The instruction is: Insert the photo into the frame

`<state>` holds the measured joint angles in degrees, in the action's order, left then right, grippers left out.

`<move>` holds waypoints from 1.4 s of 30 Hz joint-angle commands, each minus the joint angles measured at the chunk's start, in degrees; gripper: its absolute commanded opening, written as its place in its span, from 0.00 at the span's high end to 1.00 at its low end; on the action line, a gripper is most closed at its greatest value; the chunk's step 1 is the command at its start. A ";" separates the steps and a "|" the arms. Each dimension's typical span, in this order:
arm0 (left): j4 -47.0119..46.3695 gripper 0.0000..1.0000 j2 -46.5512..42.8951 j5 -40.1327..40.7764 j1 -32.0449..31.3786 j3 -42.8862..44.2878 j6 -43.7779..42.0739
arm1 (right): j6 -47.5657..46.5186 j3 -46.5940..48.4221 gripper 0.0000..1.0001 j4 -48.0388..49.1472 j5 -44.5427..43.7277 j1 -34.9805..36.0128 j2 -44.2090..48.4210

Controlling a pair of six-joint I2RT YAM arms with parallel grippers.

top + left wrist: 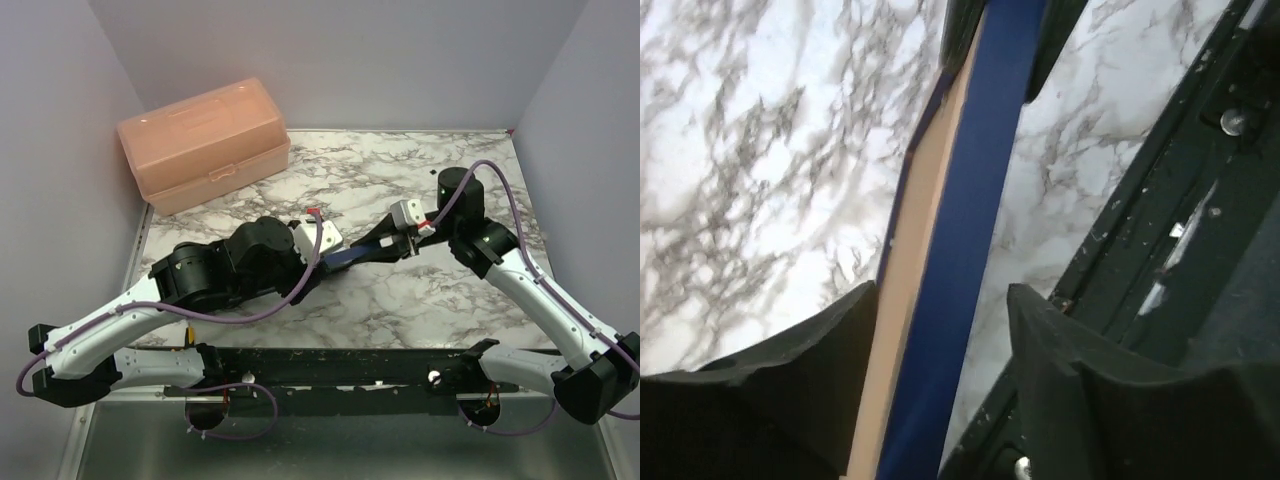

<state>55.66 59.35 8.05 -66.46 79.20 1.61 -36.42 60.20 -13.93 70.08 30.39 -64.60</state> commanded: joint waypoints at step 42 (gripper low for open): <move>-11.68 0.02 3.13 -27.05 39.08 -3.65 19.52 | 17.55 4.06 0.99 -21.80 -16.57 -20.55 -17.92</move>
<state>46.83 62.28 -12.25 -33.58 78.56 17.08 -11.11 70.96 -26.26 63.92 8.58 -79.83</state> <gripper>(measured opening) 0.983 0.302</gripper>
